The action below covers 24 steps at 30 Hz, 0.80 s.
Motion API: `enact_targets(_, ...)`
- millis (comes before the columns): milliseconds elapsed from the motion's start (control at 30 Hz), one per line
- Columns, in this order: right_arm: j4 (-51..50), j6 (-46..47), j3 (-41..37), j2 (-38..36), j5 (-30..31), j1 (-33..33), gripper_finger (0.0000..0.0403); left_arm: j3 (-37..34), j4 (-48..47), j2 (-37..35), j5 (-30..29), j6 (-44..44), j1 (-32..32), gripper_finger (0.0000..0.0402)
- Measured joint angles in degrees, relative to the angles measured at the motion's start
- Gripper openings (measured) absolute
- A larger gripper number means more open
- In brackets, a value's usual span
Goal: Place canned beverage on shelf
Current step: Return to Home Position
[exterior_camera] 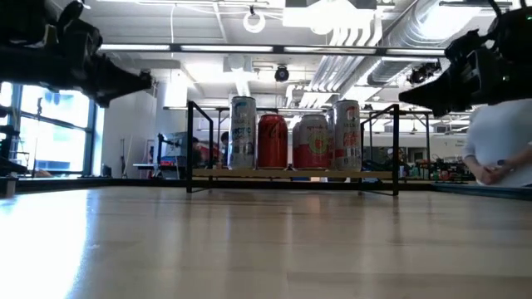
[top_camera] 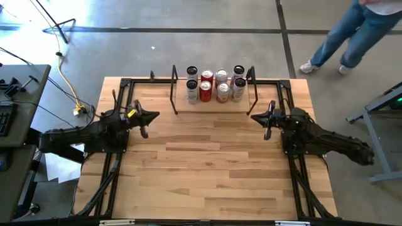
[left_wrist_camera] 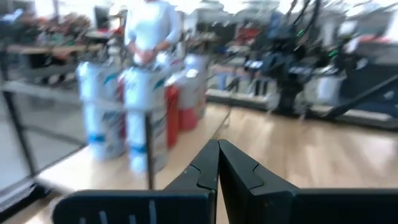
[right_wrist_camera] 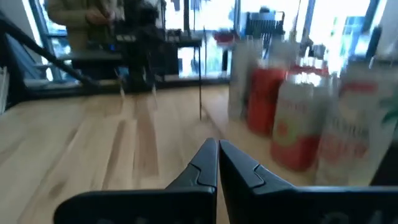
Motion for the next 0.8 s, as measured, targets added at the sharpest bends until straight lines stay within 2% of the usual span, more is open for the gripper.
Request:
enact_targets(100,-1.64,0.31,0.0,-1.03,-1.98,-0.94,0.0,-0.02,-6.15,-3.93,-2.04,-0.22,0.0,0.0)
enact_targets(233,2.28,-2.39,0.0,-3.28,-2.77,-1.02,0.0,0.0,-7.55,-8.83,0.21,-0.44,-0.13,0.0001)
enact_targets(400,0.45,-3.41,0.0,-8.86,3.34,-0.56,0.0,0.0,-8.42,-8.73,0.93,-0.23,-0.04,0.0001)
enact_targets(500,-1.24,-5.98,-0.02,-9.3,8.36,0.13,0.0,0.0,-8.46,-8.73,0.71,0.02,0.05,0.0)
enact_targets(800,-4.26,-5.96,-0.02,-9.19,9.38,-0.08,0.0,0.0,-8.31,-8.51,-0.61,-0.44,0.05,0.0001)
